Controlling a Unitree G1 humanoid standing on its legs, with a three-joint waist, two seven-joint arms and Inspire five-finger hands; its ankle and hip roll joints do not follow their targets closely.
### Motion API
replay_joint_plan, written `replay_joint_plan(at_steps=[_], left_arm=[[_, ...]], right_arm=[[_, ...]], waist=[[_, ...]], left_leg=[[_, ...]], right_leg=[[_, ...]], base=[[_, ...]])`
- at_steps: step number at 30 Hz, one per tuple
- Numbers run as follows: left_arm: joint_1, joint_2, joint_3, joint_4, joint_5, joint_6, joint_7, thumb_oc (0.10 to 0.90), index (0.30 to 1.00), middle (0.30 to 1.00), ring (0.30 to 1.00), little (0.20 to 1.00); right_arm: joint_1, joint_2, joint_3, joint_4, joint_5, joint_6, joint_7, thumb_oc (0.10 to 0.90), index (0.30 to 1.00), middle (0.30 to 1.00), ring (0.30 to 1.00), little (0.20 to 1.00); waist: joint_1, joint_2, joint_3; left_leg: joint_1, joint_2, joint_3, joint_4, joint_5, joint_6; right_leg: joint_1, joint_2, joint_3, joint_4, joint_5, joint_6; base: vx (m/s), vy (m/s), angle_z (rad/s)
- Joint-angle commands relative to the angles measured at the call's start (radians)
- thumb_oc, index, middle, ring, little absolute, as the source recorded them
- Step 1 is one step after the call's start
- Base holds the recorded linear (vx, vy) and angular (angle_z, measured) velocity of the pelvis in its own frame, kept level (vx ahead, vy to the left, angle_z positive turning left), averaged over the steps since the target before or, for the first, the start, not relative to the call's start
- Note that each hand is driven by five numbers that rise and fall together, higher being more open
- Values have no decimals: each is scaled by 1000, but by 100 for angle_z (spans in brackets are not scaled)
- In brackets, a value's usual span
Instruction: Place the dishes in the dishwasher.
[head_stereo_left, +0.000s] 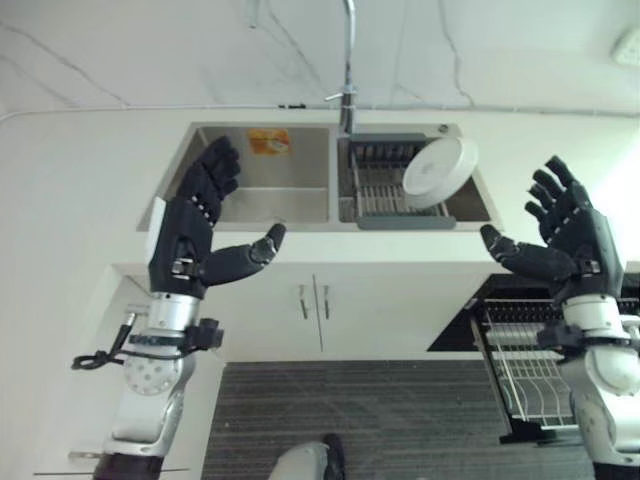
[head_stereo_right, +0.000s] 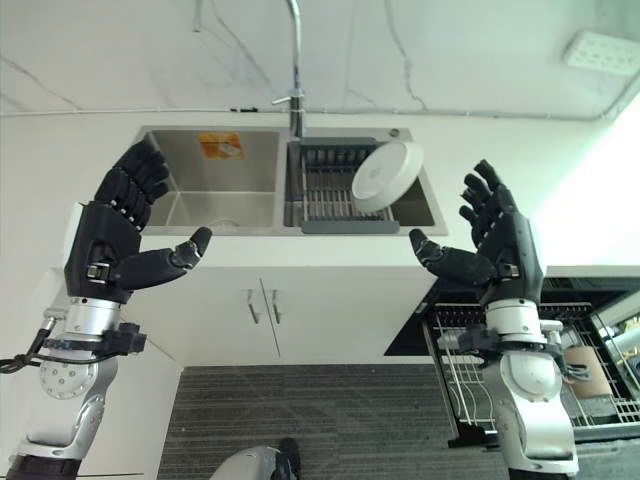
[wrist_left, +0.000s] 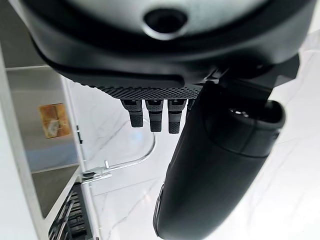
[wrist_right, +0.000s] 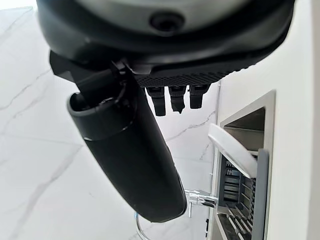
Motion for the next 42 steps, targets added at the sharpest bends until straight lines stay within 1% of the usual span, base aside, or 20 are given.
replay_joint_plan(at_steps=[1, 2, 3, 4, 5, 6, 7, 8, 10, 11, 14, 15, 17, 21, 23, 26, 30, 33, 35, 42], left_arm=[[-31, 11, 42, -148, 0, -104, -56, 800, 900, 900, 900, 900], [-38, 11, 51, -149, -18, -87, -60, 800, 900, 900, 900, 900], [-43, 14, 50, -147, -20, -84, -58, 800, 900, 900, 900, 900], [-49, 20, 45, -145, -20, -81, -53, 800, 900, 900, 900, 900], [-54, 22, 40, -141, -13, -81, -49, 800, 900, 900, 900, 900], [-59, 24, 32, -137, -3, -82, -42, 800, 900, 900, 900, 900], [-68, 25, 14, -125, 24, -81, -32, 800, 900, 900, 900, 900], [-70, 26, 12, -123, 27, -82, -29, 800, 900, 900, 900, 900], [-79, 27, -9, -111, 32, -88, -17, 800, 900, 900, 900, 900], [-85, 23, -15, -108, 23, -84, -20, 800, 900, 900, 900, 900], [-93, 18, -23, -110, 16, -74, -13, 800, 900, 900, 900, 900], [-107, 16, -27, -107, 13, -62, -10, 800, 900, 900, 900, 900], [-113, 11, -29, -106, 14, -51, -5, 800, 900, 900, 900, 900], [-108, 3, -28, -115, 19, -41, -9, 800, 900, 900, 900, 900], [-109, 4, -30, -117, 31, -38, -5, 800, 900, 900, 900, 900], [-110, 7, -36, -116, 28, -40, 4, 800, 900, 900, 900, 900], [-98, 2, -40, -112, 16, -54, -9, 800, 900, 900, 900, 900], [-115, -1, -73, -96, 5, -53, -19, 800, 900, 900, 900, 900], [-121, -4, -95, -85, -7, -43, -34, 800, 900, 900, 900, 900], [-149, 3, -161, -32, -21, -28, -38, 800, 900, 900, 900, 900]], right_arm=[[-52, -6, -66, -62, 106, -191, 10, 800, 900, 900, 900, 900], [-65, 8, -67, -58, 118, -178, 22, 800, 900, 900, 900, 900], [-69, 12, -66, -58, 120, -177, 26, 800, 900, 900, 900, 900], [-73, 16, -65, -59, 132, -178, 28, 800, 900, 900, 900, 900], [-73, 18, -65, -58, 137, -183, 28, 800, 900, 900, 900, 900], [-72, 18, -64, -55, 146, -190, 29, 800, 900, 900, 900, 900], [-73, 21, -57, -52, 156, -197, 29, 800, 900, 900, 900, 900], [-73, 22, -56, -52, 158, -196, 29, 800, 900, 900, 900, 900], [-72, 30, -38, -52, 153, -183, 28, 800, 900, 900, 900, 900], [-69, 30, -30, -47, 149, -181, 23, 800, 900, 900, 900, 900], [-74, 31, -22, -40, 155, -169, 16, 800, 900, 900, 900, 900], [-93, 34, -14, -30, 152, -147, -1, 800, 900, 900, 900, 900], [-109, 36, -10, -15, 154, -127, -12, 800, 900, 900, 900, 900], [-115, 38, -16, -13, 192, -99, -15, 800, 900, 900, 900, 900], [-123, 41, -14, -6, 193, -98, -21, 800, 900, 900, 900, 900], [-133, 43, -13, 2, 198, -107, -21, 800, 900, 900, 900, 900], [-145, 43, -6, 14, 231, -104, -1, 800, 900, 900, 900, 900], [-177, 47, 21, 68, 330, -74, 39, 800, 900, 900, 900, 900], [-195, 44, 40, 103, 356, -49, 48, 800, 900, 900, 900, 900], [-279, 23, 83, 257, 396, -15, 47, 800, 900, 900, 900, 900]], waist=[[-21, 18, -67], [-19, 8, -68], [-23, 5, -65], [-30, -3, -60], [-38, -15, -52], [-48, -29, -45], [-61, -46, -42], [-62, -48, -43], [-72, -55, -37], [-71, -55, -39], [-74, -55, -49], [-72, -51, -62], [-73, -45, -78], [-76, -37, -95], [-80, -32, -99], [-83, -24, -102], [-81, -19, -102], [-75, -18, -105], [-70, -19, -109], [-47, -25, -114]], left_leg=[[56, 52, -90, -70, -44, -126], [58, 49, -90, -70, -42, -140], [62, 52, -91, -70, -45, -146], [69, 50, -88, -70, -49, -154], [79, 45, -84, -70, -56, -159], [90, 34, -79, -70, -65, -162], [105, 15, -76, -70, -82, -161], [104, 13, -76, -70, -83, -159], [129, -7, -87, -70, -104, -147], [136, -9, -91, -70, -110, -147], [154, -4, -90, -70, -122, -149], [165, 9, -81, -70, -127, -149], [174, 29, -68, -70, -132, -152], [180, 60, -41, -70, -135, -163], [178, 75, -33, -70, -132, -171], [173, 87, -32, -70, -128, -180], [175, 101, -23, -70, -125, -189], [176, 104, -27, -70, -125, -192], [178, 104, -31, -70, -124, -193], [191, 105, -43, -70, -126, -195]], right_leg=[[-180, 22, -62, 221, 100, -19], [-183, 52, -96, 78, 67, -27], [-174, 66, -109, 1, 75, -26], [-175, 79, -124, -115, 86, -22], [-196, 76, -122, -147, 76, -20], [-239, 64, -108, -147, 60, -16], [-301, 43, -82, -147, 96, -4], [-306, 40, -80, -147, 104, -2], [-355, 18, -62, -147, 171, 15], [-353, 15, -66, -147, 153, 16], [-339, 13, -81, -147, 143, 19], [-326, 21, -100, -147, 101, 13], [-301, 33, -114, -147, 58, 2], [-267, 47, -132, -147, 14, -19], [-255, 56, -131, -147, -3, -27], [-245, 75, -115, -147, -21, -34], [-230, 89, -116, -147, -39, -42], [-221, 98, -109, -147, -48, -47], [-214, 100, -107, -147, -53, -48], [-194, 102, -115, -147, -57, -51]], base=[[150, 19, 22], [144, -91, 9], [168, -258, -28], [104, -213, -12], [115, -234, 1], [172, -241, -14], [151, -177, -16], [206, -186, -14], [218, -190, 28], [198, -196, 32], [166, -230, 32], [180, -293, 39], [187, -257, 10], [99, -124, -13], [74, -93, -8], [64, -80, -13], [39, -59, -7], [25, -34, -3], [31, -32, 3], [21, -14, 8]])
